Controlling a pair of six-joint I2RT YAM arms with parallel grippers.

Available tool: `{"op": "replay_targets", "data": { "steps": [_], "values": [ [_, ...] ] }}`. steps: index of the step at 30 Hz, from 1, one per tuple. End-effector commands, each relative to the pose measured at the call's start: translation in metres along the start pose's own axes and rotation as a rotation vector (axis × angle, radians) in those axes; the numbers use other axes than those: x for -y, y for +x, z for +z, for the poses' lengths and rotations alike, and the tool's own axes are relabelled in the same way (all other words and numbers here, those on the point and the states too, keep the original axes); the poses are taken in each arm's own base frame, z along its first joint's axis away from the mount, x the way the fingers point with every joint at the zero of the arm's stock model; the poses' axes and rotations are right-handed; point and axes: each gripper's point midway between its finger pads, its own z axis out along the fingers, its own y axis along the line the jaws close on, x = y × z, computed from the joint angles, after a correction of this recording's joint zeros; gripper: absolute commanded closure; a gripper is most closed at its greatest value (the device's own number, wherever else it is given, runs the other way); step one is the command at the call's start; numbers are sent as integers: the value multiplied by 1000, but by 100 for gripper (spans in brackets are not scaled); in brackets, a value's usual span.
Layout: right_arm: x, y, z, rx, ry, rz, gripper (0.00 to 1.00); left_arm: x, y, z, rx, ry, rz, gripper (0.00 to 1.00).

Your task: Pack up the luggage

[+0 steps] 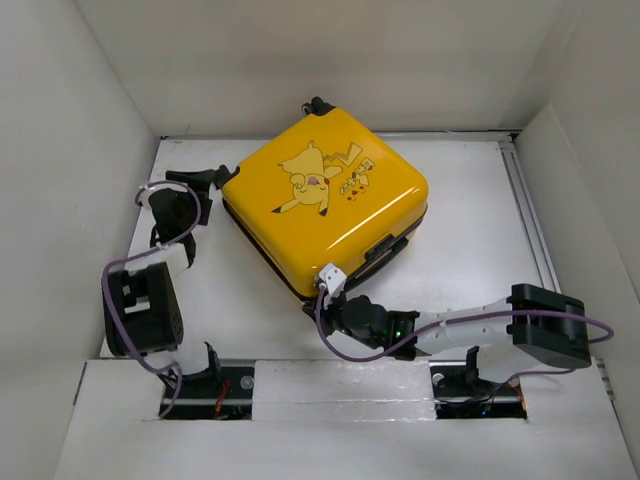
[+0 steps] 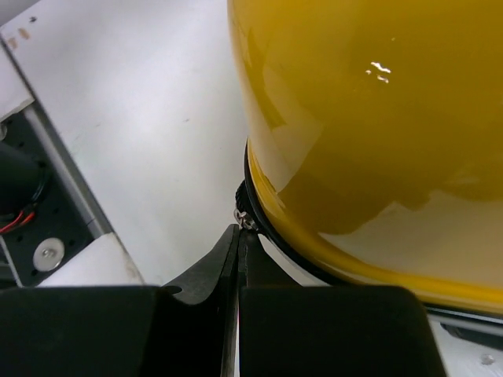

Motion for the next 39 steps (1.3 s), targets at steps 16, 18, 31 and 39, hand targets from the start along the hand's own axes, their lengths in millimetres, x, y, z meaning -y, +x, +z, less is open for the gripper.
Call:
{"op": "replay_targets", "data": {
  "steps": [16,18,31,39],
  "values": [
    [-60,6,-16,-41,-255,21,100,54,15,63,-162,224,-213,11],
    [-62,2,-15,-33,-258,24,100,50,18,67,-172,233,-235,14],
    [-54,-18,-14,1,-229,28,100,70,30,65,-194,375,-270,100],
    [28,-48,-36,69,-115,62,100,81,24,26,-139,425,-131,100]
  ]
}}
